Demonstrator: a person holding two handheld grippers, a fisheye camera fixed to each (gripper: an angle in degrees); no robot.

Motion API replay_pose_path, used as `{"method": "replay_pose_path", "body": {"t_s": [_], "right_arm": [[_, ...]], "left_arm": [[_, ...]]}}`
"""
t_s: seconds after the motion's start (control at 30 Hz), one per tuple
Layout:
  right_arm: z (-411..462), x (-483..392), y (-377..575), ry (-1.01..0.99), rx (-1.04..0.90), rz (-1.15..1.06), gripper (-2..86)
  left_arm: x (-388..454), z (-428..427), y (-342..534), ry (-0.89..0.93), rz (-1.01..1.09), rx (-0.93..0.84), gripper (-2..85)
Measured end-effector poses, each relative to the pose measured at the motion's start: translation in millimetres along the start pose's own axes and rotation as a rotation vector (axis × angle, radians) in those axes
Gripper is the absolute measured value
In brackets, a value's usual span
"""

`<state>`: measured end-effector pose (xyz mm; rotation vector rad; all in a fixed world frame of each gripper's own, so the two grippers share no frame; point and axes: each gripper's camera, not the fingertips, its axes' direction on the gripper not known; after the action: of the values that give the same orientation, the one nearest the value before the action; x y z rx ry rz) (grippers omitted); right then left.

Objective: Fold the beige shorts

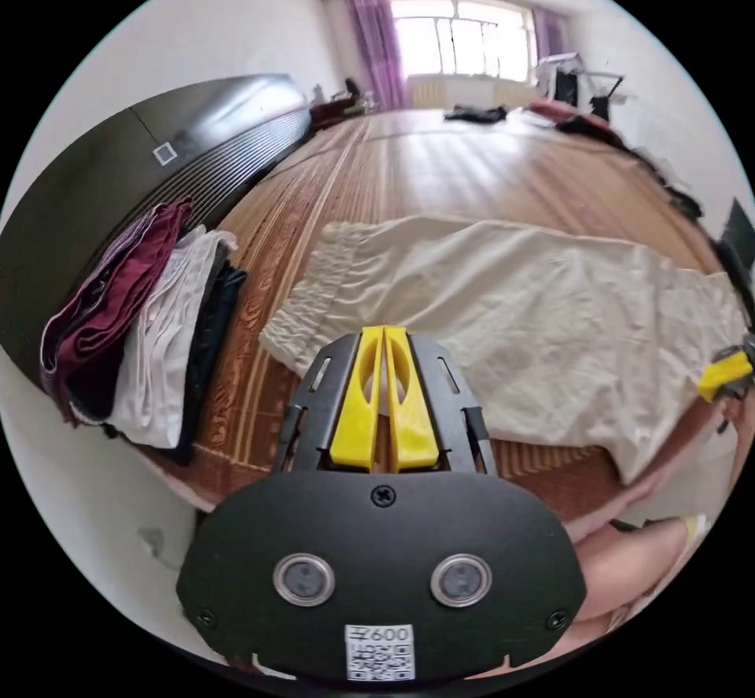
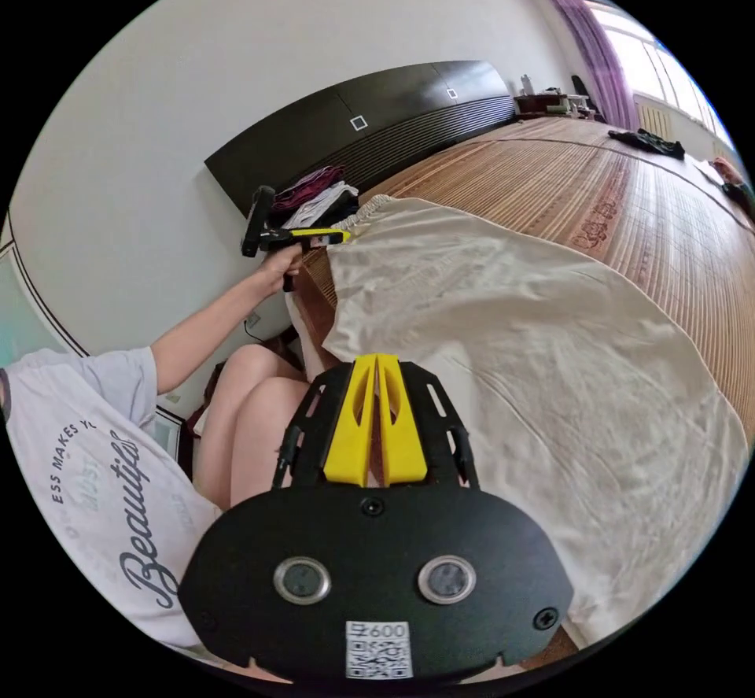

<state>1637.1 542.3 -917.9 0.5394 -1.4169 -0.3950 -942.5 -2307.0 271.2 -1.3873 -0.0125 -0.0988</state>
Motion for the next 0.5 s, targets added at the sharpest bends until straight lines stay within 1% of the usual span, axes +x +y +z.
{"method": "replay_pose_path", "body": {"t_s": [0.03, 0.07, 0.1, 0.13, 0.17, 0.27, 0.33, 0.4, 0.5], "right_arm": [[11, -15, -15, -0.014, -0.001, -0.019, 5.1], [27, -33, -30, -0.024, -0.003, -0.031, 4.7], [36, -43, -37, -0.032, -0.004, -0.043, 4.4], [54, -63, -50, -0.046, 0.002, -0.072, 3.8], [73, -82, -62, -0.045, 0.000, -0.090, 3.1], [117, -110, -83, 0.007, -0.053, -0.111, 1.0], [136, -115, -87, 0.042, -0.108, -0.114, -0.3], [136, -113, -86, 0.034, -0.094, -0.109, -0.6], [126, -106, -84, 0.005, -0.062, -0.094, -0.8]], "left_arm": [[0, -25, 7, 0.137, 0.034, 0.066, 0.3], [1, -42, 12, 0.309, 0.065, 0.089, 0.2], [2, -47, 13, 0.396, 0.087, 0.094, 0.2], [6, -52, 15, 0.556, 0.132, 0.079, 0.2], [11, -47, 13, 0.683, 0.156, 0.027, 0.1], [21, -26, 5, 0.890, 0.184, -0.073, 0.1], [15, -11, -2, 0.931, 0.149, -0.107, 0.1], [7, 9, -10, 0.911, 0.129, -0.194, 0.1], [-33, 18, -22, 0.894, 0.068, -0.195, 0.1]]}}
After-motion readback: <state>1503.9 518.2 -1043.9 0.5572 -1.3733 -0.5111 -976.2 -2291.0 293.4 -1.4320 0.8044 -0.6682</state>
